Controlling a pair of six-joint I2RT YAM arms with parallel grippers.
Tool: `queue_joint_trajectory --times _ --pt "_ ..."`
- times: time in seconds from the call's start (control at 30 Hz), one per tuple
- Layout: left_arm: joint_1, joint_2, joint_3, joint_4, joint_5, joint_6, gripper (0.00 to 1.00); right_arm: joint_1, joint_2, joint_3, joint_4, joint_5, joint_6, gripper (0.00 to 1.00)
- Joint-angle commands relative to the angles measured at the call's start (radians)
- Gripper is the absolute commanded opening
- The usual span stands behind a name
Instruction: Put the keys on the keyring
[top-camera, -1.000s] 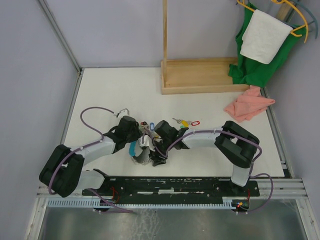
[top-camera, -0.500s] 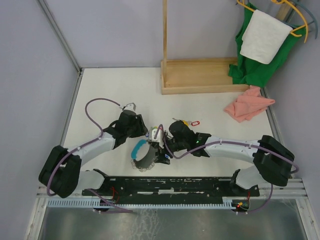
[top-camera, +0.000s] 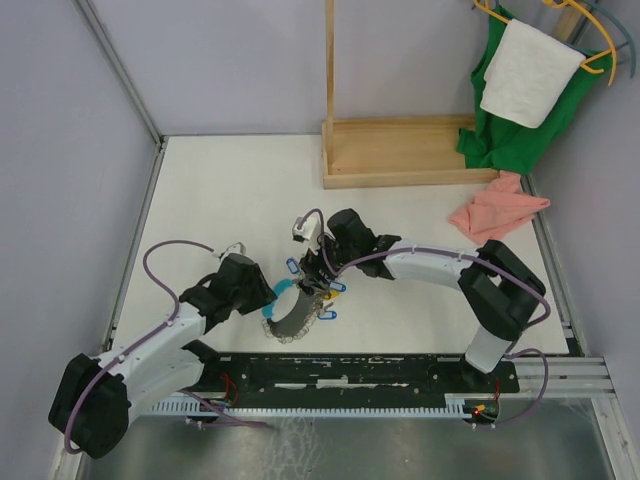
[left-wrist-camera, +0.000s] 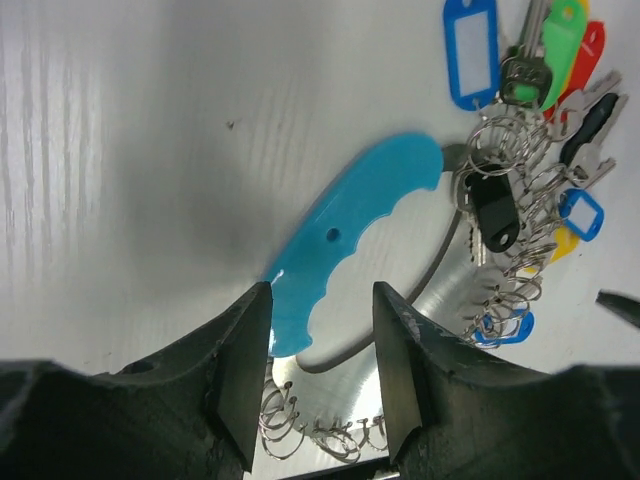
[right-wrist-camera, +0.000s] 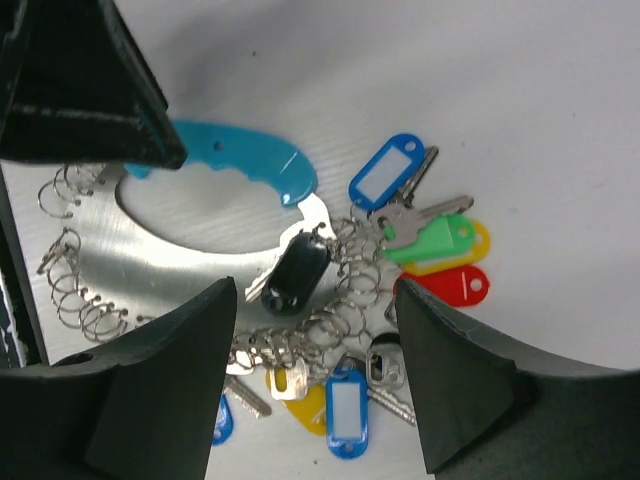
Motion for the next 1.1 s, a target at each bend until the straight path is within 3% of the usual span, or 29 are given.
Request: queue_joint_trajectory --times 0.0,0.23,0.37,0.6,0.83,0.93,1.07 --pt "-0.001 -0.029 -0.024 -0.031 0.019 -0.085 0.50 0.003 0.112 0.156 -0.024 0.009 0.039 0.73" --pt "-0.002 0.094 -0.022 0.033 0.020 -0.046 0.31 0.008 0.238 0.251 -0.137 0.045 0.073 0.71" --pt "-0.002 0.180 0.002 0.069 -0.023 -0.008 0.27 0.008 0.237 0.241 -0.216 0.088 0.086 0.67" --pt "-0.001 0.405 0.080 0.209 -0.047 0.045 0.25 0.004 0.159 0.096 -0.250 0.170 0.185 0.61" --pt "-0.001 0.684 0.279 0.312 -0.026 0.127 0.23 0.012 0.008 -0.074 -0.228 0.181 0.334 0.57" --pt "-0.002 0.715 0.354 0.321 -0.003 0.158 0.24 0.028 -0.065 -0.108 -0.237 0.166 0.336 0.61" --pt "-0.002 0.619 0.364 0.278 -0.019 0.172 0.32 0.028 -0.150 -0.102 -0.279 0.213 0.297 0.66"
